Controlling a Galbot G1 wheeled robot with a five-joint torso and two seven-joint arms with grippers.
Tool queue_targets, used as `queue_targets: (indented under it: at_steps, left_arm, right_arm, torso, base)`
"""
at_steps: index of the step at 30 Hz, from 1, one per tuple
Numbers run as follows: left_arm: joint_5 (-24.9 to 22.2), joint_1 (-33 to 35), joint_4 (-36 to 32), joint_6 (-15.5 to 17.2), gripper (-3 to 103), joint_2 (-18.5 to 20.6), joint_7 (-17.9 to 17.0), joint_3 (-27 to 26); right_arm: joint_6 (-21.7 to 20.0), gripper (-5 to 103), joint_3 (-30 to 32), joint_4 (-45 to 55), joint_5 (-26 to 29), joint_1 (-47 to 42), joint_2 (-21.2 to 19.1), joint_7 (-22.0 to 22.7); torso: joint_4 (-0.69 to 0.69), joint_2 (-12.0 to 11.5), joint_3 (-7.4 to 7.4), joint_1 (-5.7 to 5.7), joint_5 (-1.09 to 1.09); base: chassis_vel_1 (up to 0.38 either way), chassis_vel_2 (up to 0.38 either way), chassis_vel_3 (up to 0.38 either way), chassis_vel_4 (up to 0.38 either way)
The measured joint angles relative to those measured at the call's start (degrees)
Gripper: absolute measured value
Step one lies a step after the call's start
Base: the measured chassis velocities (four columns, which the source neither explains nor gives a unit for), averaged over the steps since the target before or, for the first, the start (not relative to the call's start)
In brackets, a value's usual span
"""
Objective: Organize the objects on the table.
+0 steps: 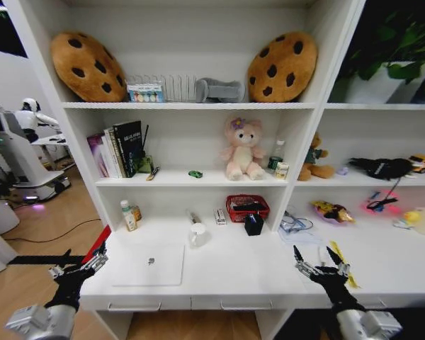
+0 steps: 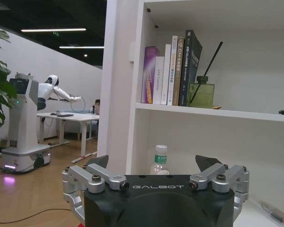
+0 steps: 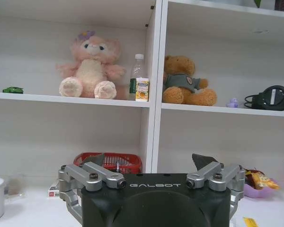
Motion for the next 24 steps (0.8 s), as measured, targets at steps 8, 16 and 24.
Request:
queue_targets:
  at_steps: [8,16,24]
  left_arm:
    - [0.00,0.01,0.00,0.00,100,0.00,-0.01,0.00]
    - [0.00,0.02,0.00,0.00,100,0.00,-0.02,0.00]
    - [0.00,0.00,-0.01,0.00,100,-0.01,0.00,0.01]
  right_arm:
    - [0.00,100,0.00,0.00,0.00,0.00,0.00,0.00]
    - [0.00,100,0.00,-0.01,0.00,-0.01,0.00,0.00]
    - [0.00,100,0.00,0.00,0.00,-0.02,0.00,0.00]
  torso:
    - [0.00,0.02,-0.02,-0.03,0.03]
    - [0.00,0.02,-0.01,-0.03,0.01]
    - [-0.06,0.02,-0.02,-0.05,0.06]
  base:
    - [0.355,-0.373,-0.351,0.359]
    - [0.372,-0.343,-0.363,0.354]
    - [0.088,-0.088,-0.151,0.133]
